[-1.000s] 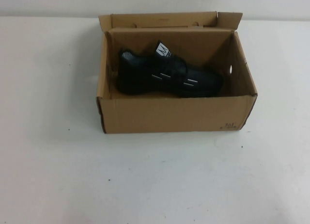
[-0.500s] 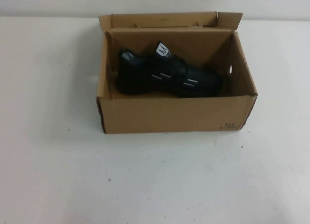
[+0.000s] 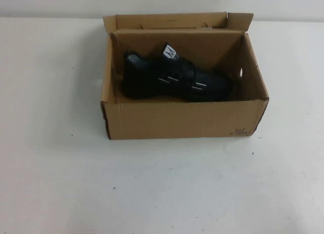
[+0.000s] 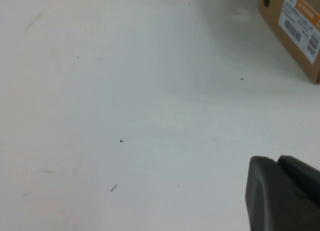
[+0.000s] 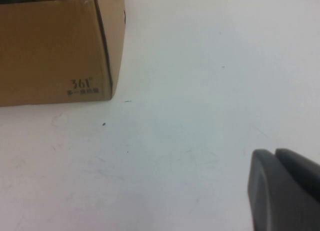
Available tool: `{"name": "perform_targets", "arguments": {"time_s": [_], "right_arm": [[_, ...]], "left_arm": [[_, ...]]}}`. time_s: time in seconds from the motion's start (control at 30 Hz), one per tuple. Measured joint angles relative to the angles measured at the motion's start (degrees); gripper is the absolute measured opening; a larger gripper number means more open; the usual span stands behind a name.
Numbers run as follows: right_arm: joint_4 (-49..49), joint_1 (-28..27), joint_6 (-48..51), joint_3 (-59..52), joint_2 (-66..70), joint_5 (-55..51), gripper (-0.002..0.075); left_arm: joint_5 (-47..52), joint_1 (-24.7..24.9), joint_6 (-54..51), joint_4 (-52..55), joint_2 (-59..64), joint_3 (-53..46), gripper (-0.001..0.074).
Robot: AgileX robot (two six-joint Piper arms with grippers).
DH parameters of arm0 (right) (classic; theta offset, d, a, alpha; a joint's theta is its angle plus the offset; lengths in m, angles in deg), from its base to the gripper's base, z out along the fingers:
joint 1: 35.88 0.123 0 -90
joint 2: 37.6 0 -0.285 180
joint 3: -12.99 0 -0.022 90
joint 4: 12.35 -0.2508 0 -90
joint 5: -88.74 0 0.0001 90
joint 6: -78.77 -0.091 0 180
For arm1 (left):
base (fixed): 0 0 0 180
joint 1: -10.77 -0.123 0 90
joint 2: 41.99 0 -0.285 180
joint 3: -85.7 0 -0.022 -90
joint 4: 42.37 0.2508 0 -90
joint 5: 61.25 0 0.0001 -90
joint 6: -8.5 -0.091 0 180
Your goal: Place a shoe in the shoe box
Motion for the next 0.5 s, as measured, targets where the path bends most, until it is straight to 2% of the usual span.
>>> {"name": "perform_targets", "arguments": {"time_s": [0.5], "right_arm": [[0.0,0.0,0.0,0.0,0.0,0.0,-0.0016]], "left_arm": [[0.0,0.0,0.0,0.0,0.0,0.0,-0.0001]]}}
